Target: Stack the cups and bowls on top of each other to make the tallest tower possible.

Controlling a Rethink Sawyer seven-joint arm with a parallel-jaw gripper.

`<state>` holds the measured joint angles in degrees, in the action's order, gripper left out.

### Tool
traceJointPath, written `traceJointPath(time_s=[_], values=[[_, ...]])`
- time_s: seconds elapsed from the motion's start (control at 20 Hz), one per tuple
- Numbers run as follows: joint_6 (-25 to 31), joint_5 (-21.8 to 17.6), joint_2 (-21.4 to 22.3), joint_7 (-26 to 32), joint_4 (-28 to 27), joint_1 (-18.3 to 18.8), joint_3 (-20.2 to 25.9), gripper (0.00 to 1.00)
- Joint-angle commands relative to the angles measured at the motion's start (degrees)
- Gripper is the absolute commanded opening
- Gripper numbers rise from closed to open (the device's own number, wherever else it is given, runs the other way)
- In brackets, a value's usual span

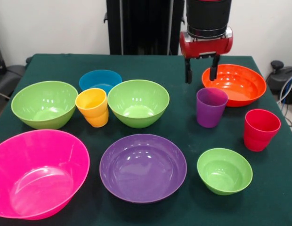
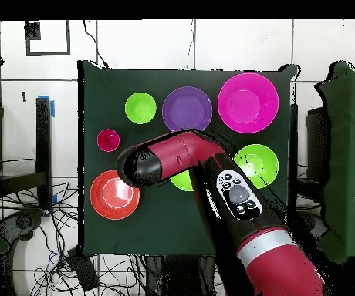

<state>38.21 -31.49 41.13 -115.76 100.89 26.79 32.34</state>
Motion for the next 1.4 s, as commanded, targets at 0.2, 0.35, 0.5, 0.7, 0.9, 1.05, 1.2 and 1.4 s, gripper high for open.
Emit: traceJointPath(time_s=[0.2,0.35,0.5,0.7,0.9,1.05,1.2,1.4], values=[[-0.52,3.6,2.58,-9.82,1.65,-1.98,-6.6,1.0],[-0.36,3.78,2.06,-5.67,0.43,-0.05,-6.57,1.0],[0.84,3.95,0.79,-1.12,-1.4,2.08,-5.85,1.0],[0.2,2.67,-1.08,1.7,-2.5,4.36,-5.55,1.0],[-2.08,-0.41,-4.0,3.87,-4.15,5.83,-5.2,1.0],[-2.2,-1.74,-6.19,5.21,-6.23,6.1,-4.71,1.0],[-0.31,-0.52,-6.18,3.62,-6.45,4.72,-4.67,1.0],[1.6,1.34,-4.3,-0.2,-5.86,1.41,-5.01,1.0]])
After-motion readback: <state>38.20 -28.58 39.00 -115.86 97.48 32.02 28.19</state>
